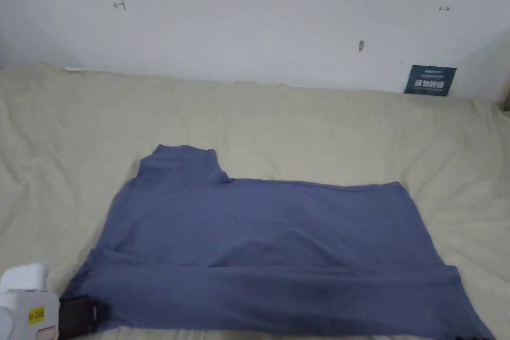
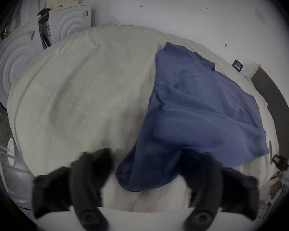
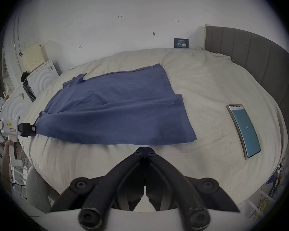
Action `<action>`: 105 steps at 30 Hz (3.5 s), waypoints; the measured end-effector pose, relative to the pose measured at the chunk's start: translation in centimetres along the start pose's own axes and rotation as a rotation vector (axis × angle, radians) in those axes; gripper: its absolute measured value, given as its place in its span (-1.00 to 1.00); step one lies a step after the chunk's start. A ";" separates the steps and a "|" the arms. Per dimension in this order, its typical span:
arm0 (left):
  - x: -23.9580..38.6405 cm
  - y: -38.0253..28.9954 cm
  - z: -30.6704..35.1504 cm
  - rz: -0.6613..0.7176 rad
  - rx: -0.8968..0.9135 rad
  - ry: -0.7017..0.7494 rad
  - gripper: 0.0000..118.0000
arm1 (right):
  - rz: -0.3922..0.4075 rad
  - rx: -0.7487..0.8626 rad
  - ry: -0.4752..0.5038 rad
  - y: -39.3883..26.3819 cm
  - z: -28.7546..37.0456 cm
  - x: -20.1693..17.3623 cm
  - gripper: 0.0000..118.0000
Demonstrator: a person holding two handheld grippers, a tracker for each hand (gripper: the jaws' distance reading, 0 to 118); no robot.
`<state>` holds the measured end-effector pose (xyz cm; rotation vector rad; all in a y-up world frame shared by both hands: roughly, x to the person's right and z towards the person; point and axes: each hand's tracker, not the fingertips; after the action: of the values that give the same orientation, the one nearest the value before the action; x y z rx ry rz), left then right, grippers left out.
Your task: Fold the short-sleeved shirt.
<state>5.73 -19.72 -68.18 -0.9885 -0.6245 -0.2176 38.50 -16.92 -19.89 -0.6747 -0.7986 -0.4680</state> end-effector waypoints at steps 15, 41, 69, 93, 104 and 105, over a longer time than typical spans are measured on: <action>2.8 0.2 2.3 -0.060 0.020 0.006 -0.88 | 0.051 -0.035 -0.087 2.1 -3.8 5.1 0.59; 1.7 -0.8 5.4 -0.143 0.014 0.004 -0.88 | 0.009 -0.071 -0.006 3.0 -2.4 3.9 -0.88; -2.7 -5.2 9.4 -0.075 0.014 -0.093 0.92 | -0.037 -0.042 -0.012 1.5 4.8 5.1 0.51; 6.2 8.5 6.5 -0.150 0.171 -0.129 -0.96 | -0.048 -0.245 -0.078 20.4 -15.0 3.0 0.49; 6.1 9.2 3.0 -0.160 0.108 -0.070 -0.96 | -0.029 -0.384 -0.092 22.9 -24.0 2.9 0.44; 6.1 9.3 2.9 -0.160 0.105 -0.070 -0.96 | -0.017 -0.387 -0.086 22.9 -24.0 2.7 0.31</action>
<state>13.64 -11.66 -70.07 -0.8487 -0.7722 -0.2897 66.05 -18.22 -38.53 -1.0529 -0.8030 -0.6204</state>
